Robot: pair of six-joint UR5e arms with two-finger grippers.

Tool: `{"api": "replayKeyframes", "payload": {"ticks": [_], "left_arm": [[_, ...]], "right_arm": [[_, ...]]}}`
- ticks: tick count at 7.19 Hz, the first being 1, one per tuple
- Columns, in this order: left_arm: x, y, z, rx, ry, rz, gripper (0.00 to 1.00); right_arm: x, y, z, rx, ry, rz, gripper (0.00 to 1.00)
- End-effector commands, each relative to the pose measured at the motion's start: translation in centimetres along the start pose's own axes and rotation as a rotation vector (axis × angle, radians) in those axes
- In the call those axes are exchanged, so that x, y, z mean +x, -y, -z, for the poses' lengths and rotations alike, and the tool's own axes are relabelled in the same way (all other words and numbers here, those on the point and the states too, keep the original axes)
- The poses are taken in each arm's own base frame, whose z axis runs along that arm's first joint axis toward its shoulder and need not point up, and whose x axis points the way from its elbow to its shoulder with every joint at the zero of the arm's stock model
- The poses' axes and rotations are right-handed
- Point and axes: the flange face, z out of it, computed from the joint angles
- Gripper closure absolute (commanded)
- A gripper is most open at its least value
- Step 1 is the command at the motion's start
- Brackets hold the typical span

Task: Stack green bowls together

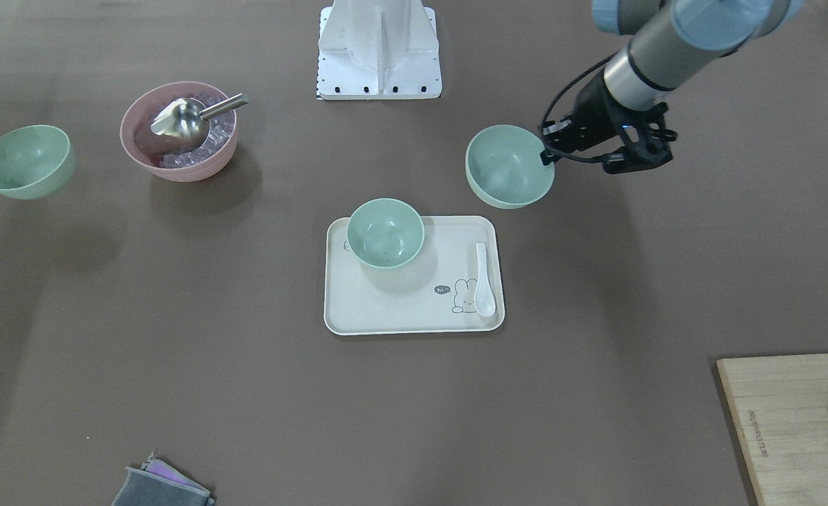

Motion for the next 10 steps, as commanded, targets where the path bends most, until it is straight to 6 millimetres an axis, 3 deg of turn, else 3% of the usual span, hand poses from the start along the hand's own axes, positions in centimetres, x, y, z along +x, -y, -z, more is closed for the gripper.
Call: {"api": "replayKeyframes", "payload": {"ticks": [1, 3, 4, 7, 10], "left_arm": [[7.3, -1.4, -4.3, 0.037, 0.053, 0.011, 1.0], [12.4, 0.0, -5.2, 0.044, 0.052, 0.04, 1.0], [13.4, -0.7, -6.9, 0.029, 0.061, 0.029, 1.0], [13.8, -0.7, -10.9, 0.05, 0.06, 0.017, 1.0], [13.8, -0.9, -13.2, 0.054, 0.065, 0.005, 1.0]], "right_arm": [[-0.5, 0.7, 0.5, 0.009, 0.003, -0.007, 1.0], [-0.8, 0.8, 0.5, 0.009, 0.002, -0.006, 1.0], [-1.0, 0.9, 0.5, 0.009, 0.005, -0.003, 1.0], [-1.2, 0.8, 0.7, 0.012, 0.007, 0.0, 1.0], [-1.4, 0.7, 0.9, 0.015, 0.009, 0.003, 1.0]]}}
